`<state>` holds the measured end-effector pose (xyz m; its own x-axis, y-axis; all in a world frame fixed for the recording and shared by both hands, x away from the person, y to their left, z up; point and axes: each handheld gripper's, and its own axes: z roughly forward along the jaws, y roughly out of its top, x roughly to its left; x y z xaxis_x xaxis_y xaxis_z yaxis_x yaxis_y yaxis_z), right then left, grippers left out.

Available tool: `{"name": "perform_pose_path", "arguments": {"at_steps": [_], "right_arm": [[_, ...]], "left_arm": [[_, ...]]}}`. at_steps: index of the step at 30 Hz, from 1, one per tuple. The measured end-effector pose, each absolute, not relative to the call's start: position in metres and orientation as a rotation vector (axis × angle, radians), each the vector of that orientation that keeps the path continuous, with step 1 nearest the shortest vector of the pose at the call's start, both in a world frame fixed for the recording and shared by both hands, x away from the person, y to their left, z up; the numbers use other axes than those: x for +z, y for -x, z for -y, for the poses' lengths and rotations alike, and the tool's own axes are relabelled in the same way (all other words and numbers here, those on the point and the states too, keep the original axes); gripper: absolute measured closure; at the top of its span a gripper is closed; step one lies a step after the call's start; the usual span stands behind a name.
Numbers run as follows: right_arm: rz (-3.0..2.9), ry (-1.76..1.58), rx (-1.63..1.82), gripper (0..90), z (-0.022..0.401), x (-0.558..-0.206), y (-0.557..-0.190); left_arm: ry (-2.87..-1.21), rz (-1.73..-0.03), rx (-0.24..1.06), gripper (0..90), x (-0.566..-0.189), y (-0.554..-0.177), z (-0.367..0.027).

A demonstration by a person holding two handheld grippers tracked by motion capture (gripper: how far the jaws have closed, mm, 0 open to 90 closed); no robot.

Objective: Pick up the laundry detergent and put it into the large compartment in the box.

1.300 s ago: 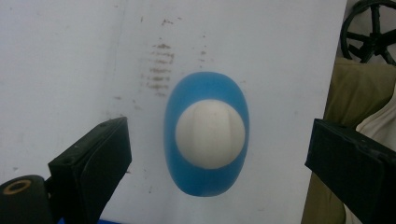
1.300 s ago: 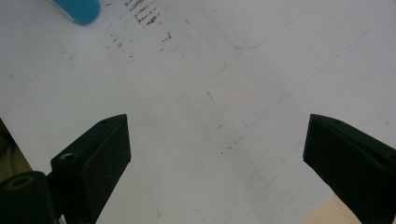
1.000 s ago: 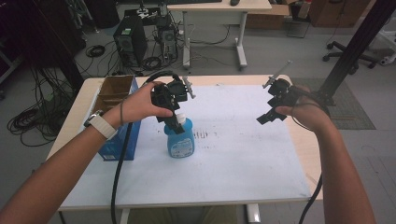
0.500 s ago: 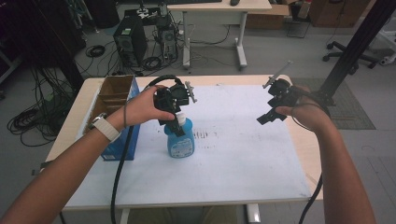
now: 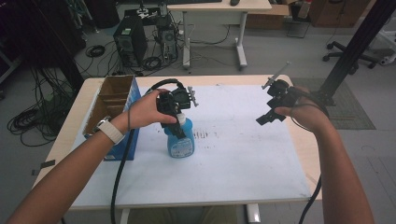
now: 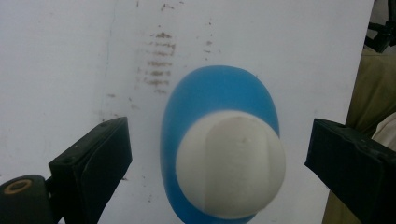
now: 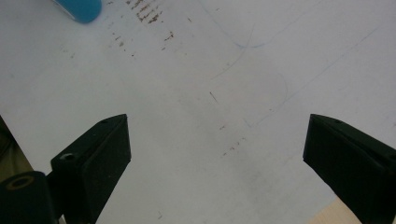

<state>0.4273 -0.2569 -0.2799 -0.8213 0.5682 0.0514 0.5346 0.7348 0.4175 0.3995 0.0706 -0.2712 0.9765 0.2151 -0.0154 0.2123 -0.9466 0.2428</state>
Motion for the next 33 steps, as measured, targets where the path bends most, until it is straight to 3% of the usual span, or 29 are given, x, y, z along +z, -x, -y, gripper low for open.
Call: {"name": "perform_pose_path", "arguments": {"at_steps": [20,33], "right_arm": [[-2.854,-0.910,0.647,7.6,0.258,-0.281,-0.427],[-2.854,-0.912,0.650,7.7,0.258,-0.282,-0.426]], "left_arm": [[-2.886,-0.336,0.001,7.7,-0.285,-0.402,-0.068],[-2.889,-0.341,-0.011,13.8,-0.289,-0.404,-0.068]]}}
